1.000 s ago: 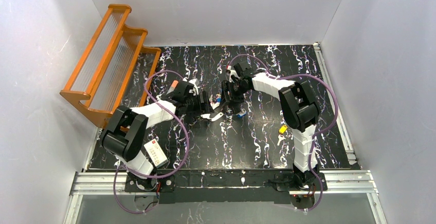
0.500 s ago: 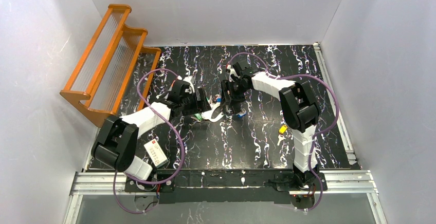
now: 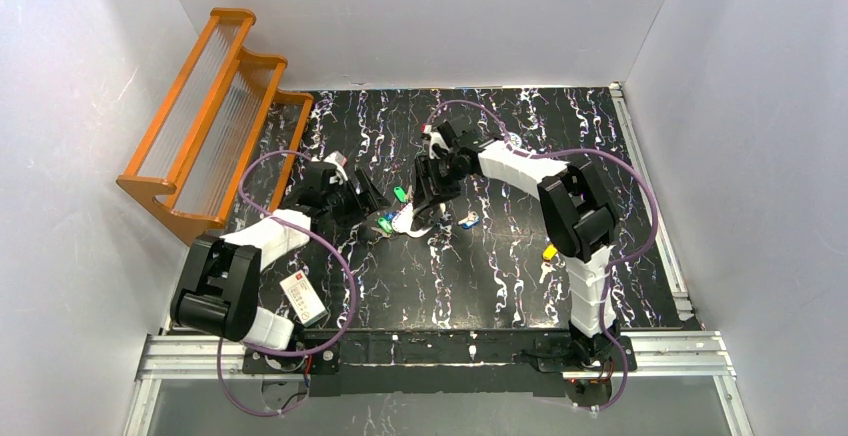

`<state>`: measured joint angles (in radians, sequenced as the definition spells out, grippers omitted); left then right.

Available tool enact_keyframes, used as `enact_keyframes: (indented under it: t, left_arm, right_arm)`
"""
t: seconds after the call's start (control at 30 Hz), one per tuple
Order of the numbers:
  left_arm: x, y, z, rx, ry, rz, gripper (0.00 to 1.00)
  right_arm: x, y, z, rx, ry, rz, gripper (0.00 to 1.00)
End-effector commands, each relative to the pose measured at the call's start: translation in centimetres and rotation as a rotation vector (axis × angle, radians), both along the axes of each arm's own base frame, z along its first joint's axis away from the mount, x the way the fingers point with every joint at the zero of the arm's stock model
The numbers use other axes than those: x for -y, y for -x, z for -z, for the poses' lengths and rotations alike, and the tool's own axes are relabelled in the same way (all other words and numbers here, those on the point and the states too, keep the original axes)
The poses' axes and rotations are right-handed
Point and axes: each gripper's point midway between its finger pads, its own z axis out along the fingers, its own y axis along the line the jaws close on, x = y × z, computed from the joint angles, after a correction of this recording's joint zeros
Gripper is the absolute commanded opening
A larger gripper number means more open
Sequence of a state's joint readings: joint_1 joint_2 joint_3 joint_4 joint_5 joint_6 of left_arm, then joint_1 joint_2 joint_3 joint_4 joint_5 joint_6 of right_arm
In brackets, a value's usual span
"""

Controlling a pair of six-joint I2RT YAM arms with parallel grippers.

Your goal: Put the keys on the keyring

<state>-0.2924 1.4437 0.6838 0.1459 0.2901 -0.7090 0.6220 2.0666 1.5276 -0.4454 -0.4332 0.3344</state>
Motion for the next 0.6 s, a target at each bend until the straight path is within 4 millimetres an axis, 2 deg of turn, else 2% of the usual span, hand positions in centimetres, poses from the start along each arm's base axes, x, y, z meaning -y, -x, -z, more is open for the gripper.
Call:
enact_keyframes:
  t: [0.0,0.17,0.33,0.57]
  left_arm:
    - [-0.2,0.2,-1.3,0.018,0.090,-0.019,0.79]
    - [-1.6,0.7,-1.0,0.011,0.033,-0.037,0.79]
    - [-2.6,1.0,-1.8,0.032,-0.028,-0.037,0.79]
    - [-4.1,1.7,-1.6,0.016,-0.129,-0.041,0.79]
  right_arm:
    - [-3.2,-0.4,-4.2,0.065,-0.109,-0.040,0.60]
    - [-5.3,0.1,-4.1,0.044,-0.112,-0.058,0.52]
    - [-6.7,0.4,-4.0,0.041,-0.110,-0.066,0.47]
    - [-7.6,0.1,-3.1,0.035,-0.055,-0.050,0.41]
